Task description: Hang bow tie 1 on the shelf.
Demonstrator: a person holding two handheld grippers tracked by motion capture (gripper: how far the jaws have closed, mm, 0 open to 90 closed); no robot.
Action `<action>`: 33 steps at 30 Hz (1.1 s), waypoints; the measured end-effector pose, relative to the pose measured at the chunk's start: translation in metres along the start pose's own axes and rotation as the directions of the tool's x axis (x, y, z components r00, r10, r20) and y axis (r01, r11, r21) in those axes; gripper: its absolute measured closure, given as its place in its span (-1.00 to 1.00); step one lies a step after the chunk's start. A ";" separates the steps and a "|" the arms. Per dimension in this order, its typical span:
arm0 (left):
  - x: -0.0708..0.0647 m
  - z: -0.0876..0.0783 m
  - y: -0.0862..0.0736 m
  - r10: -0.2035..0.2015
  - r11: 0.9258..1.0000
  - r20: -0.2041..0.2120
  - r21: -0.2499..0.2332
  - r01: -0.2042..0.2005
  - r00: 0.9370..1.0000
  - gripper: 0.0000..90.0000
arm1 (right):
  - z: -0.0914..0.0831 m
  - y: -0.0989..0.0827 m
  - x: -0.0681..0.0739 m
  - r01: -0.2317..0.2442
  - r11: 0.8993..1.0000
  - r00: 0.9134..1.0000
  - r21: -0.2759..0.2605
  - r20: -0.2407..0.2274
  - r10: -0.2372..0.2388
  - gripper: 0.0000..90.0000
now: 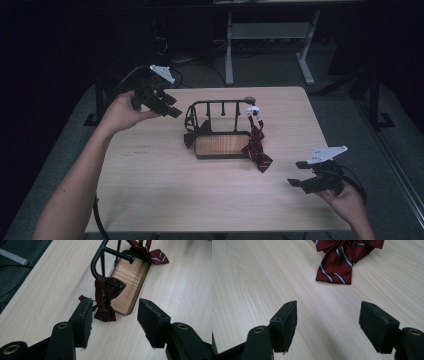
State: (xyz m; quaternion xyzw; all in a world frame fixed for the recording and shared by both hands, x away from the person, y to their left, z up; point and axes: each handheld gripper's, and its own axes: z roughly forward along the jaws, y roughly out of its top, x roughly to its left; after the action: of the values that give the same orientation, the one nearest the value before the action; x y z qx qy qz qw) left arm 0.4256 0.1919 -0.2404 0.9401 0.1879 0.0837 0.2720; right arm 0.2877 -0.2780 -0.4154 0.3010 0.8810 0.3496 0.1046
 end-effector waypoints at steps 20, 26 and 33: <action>-0.019 -0.007 -0.019 0.037 0.999 0.005 -0.010 -0.037 0.999 -0.11 | -0.003 -0.001 -0.001 -0.011 1.000 1.000 -0.009 0.006 0.011 -0.33; -0.022 -0.007 -0.029 0.036 0.999 0.001 -0.015 -0.036 0.999 -0.14 | -0.004 -0.002 -0.002 -0.016 1.000 1.000 -0.014 0.011 0.016 -0.33; -0.025 -0.004 -0.040 0.019 1.000 0.005 -0.011 -0.019 1.000 -0.16 | -0.002 -0.002 -0.004 -0.021 1.000 1.000 -0.010 0.010 0.022 -0.33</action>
State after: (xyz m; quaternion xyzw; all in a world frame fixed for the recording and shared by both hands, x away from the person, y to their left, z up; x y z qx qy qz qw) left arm 0.3889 0.2152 -0.2604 0.9405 0.1780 0.0848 0.2768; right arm 0.2887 -0.2831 -0.4154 0.3117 0.8755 0.3535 0.1066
